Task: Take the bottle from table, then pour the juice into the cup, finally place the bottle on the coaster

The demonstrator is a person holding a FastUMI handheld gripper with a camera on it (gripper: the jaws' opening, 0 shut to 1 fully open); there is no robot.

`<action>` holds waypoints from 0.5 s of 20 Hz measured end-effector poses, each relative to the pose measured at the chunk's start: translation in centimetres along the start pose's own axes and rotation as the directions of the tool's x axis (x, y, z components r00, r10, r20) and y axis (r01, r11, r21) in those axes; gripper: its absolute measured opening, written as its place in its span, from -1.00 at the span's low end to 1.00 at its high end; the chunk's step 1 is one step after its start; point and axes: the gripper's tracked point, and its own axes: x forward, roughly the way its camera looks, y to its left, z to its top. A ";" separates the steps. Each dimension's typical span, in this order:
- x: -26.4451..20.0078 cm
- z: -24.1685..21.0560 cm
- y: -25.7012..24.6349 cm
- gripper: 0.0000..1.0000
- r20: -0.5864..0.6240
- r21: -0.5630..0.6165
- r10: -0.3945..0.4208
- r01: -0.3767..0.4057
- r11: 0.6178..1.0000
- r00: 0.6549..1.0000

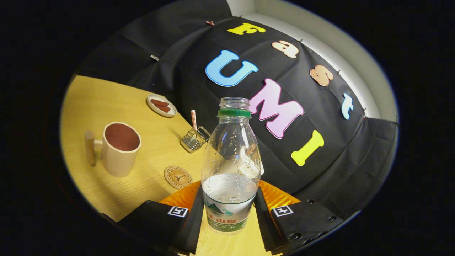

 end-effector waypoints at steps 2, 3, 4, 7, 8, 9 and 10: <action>0.0 0.1 0.9 0.41 -0.007 -0.070 0.023 -0.024 0.997 1.000; 0.0 0.6 1.2 0.42 0.000 -0.115 0.025 -0.025 0.993 1.000; -0.2 1.0 1.6 0.41 0.008 -0.162 0.031 -0.029 0.986 1.000; 0.1 1.1 2.9 0.41 0.007 -0.255 0.060 -0.056 0.965 0.998; 0.2 1.1 3.2 0.42 -0.002 -0.274 0.069 -0.067 0.959 0.998; 0.4 1.1 3.4 0.42 -0.010 -0.290 0.075 -0.075 0.954 0.997; 0.4 1.0 3.6 0.42 -0.018 -0.306 0.081 -0.083 0.948 0.997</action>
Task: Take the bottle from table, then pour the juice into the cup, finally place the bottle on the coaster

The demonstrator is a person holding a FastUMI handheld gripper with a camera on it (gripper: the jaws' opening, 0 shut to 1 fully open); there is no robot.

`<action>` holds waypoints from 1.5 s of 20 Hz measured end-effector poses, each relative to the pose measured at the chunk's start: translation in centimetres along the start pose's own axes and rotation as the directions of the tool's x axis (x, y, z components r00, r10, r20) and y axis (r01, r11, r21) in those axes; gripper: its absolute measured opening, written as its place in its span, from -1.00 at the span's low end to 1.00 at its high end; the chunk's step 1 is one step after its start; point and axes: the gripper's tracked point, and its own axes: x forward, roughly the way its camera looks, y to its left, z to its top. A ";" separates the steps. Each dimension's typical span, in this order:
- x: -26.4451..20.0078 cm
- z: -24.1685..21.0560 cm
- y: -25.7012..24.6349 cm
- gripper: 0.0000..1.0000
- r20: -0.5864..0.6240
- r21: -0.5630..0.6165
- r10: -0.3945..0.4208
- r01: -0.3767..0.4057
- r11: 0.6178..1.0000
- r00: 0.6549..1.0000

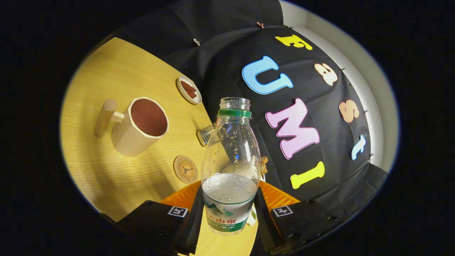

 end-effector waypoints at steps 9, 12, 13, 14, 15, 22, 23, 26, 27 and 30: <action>1.1 1.4 0.8 0.41 0.010 -0.189 0.033 -0.031 0.981 0.999; 1.6 1.4 1.0 0.41 0.006 -0.258 0.041 -0.038 0.965 0.999; 1.6 1.4 1.1 0.41 0.002 -0.280 0.044 -0.041 0.959 0.999; 1.8 1.2 1.2 0.41 -0.003 -0.296 0.049 -0.048 0.954 0.999; 1.9 1.0 1.4 0.41 -0.007 -0.310 0.054 -0.054 0.949 0.999; 2.4 0.7 2.0 0.41 -0.020 -0.441 0.064 -0.066 0.895 0.998; 2.6 0.7 1.9 0.41 -0.022 -0.455 0.063 -0.066 0.888 0.998; 2.8 0.6 1.8 0.41 -0.023 -0.496 0.061 -0.064 0.866 0.998; 2.9 0.8 1.7 0.41 -0.020 -0.508 0.060 -0.062 0.859 0.998; 3.2 0.8 1.6 0.41 -0.005 -0.544 0.063 -0.055 0.838 0.998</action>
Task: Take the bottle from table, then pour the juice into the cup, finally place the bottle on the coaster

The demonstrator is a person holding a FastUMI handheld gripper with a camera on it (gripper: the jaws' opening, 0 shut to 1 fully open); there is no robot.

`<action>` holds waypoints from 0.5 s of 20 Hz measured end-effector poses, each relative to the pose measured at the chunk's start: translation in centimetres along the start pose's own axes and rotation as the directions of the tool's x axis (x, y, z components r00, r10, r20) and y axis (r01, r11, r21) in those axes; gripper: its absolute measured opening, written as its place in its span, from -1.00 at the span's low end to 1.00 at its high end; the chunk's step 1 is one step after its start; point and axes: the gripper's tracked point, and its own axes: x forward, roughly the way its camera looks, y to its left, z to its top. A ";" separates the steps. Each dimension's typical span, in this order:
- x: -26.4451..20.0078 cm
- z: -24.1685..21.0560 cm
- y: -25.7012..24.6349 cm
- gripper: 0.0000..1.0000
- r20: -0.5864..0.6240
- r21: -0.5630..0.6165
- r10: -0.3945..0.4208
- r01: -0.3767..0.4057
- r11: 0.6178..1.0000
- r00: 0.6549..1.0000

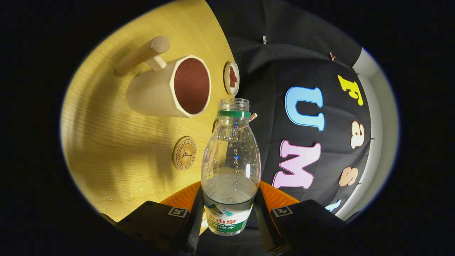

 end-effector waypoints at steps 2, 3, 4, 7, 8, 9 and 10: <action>0.2 0.0 0.1 0.41 0.008 -0.024 0.002 -0.002 1.000 1.000; 0.2 0.1 0.1 0.40 0.012 -0.036 0.001 0.000 0.999 1.000; 0.1 0.1 0.0 0.41 0.014 -0.047 0.000 0.001 0.999 1.000; 0.2 0.1 0.0 0.41 0.014 -0.073 0.000 0.001 0.997 1.000; 0.3 0.1 0.0 0.41 0.014 -0.080 0.000 0.001 0.997 1.000; 0.2 0.1 0.0 0.41 0.015 -0.087 0.000 0.002 0.996 1.000; 0.3 0.1 0.1 0.41 0.015 -0.092 0.000 0.001 0.996 1.000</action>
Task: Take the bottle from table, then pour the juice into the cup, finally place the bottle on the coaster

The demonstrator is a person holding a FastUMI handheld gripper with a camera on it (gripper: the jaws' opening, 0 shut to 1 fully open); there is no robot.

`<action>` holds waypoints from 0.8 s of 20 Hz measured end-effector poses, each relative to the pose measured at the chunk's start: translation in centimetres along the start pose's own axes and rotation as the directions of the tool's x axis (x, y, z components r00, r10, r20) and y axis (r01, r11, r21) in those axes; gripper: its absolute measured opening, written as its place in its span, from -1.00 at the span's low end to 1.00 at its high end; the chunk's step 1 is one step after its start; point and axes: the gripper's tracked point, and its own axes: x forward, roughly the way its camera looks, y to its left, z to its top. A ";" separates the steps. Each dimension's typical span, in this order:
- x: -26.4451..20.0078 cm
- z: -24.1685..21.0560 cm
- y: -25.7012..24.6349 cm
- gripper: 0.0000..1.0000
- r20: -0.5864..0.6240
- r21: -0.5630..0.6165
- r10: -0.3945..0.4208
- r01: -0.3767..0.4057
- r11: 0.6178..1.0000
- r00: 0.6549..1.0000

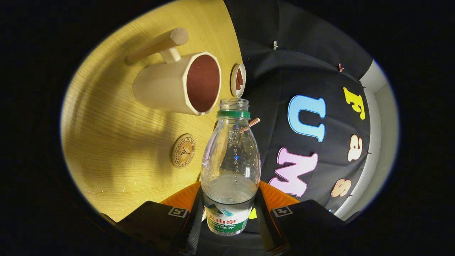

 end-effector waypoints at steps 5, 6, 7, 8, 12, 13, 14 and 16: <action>0.1 0.0 -0.1 0.41 0.005 -0.018 -0.001 0.001 1.000 1.000; 0.2 -0.1 -0.1 0.41 0.006 -0.024 -0.002 0.003 1.000 1.000; 0.2 -0.1 -0.1 0.41 0.008 -0.031 -0.004 0.004 1.000 1.000; 0.2 -0.1 -0.2 0.41 0.009 -0.038 -0.005 0.006 0.999 1.000; 0.2 -0.3 -0.5 0.41 0.014 -0.058 -0.012 0.013 0.998 1.000; 0.5 -0.2 -0.7 0.41 0.017 -0.064 -0.015 0.016 0.998 1.000; 0.4 -0.1 -0.8 0.41 0.020 -0.071 -0.018 0.020 0.997 1.000; 0.5 0.2 -1.1 0.40 0.029 -0.090 -0.023 0.025 0.996 0.999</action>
